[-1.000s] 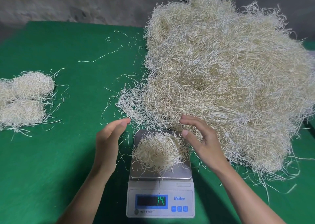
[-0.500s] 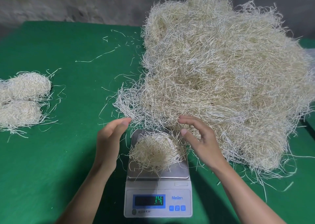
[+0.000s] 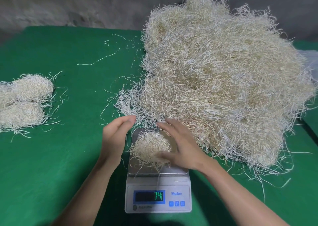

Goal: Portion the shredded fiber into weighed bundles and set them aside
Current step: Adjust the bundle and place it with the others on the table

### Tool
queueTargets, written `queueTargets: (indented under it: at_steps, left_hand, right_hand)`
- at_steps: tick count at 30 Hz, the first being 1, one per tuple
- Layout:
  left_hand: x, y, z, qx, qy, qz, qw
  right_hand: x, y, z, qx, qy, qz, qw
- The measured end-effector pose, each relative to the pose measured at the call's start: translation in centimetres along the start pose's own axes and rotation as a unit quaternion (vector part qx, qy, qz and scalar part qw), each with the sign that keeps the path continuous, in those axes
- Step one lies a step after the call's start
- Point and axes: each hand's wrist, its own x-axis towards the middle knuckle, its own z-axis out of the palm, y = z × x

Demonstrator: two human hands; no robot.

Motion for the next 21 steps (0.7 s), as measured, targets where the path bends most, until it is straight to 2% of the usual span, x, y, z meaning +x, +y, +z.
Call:
queueTargets:
  at_steps: [6,12,21]
  left_hand:
    - [-0.2,0.8,0.1,-0.033,-0.002,-0.018,0.999]
    - [-0.9,1.5,-0.1,-0.031,-0.025,-0.032,0.999]
    - [-0.1,2.4,0.8,-0.013,-0.019,-0.044,0.999]
  right_hand:
    - [-0.1,-0.2,-1.3,0.05,0.071,-0.001,0.996]
    - [-0.7,-0.5,-2.5,0.07,0.099,0.011,0.993]
    - [-1.4,-0.3,-3.3,0.092,0.104,0.031,0.99]
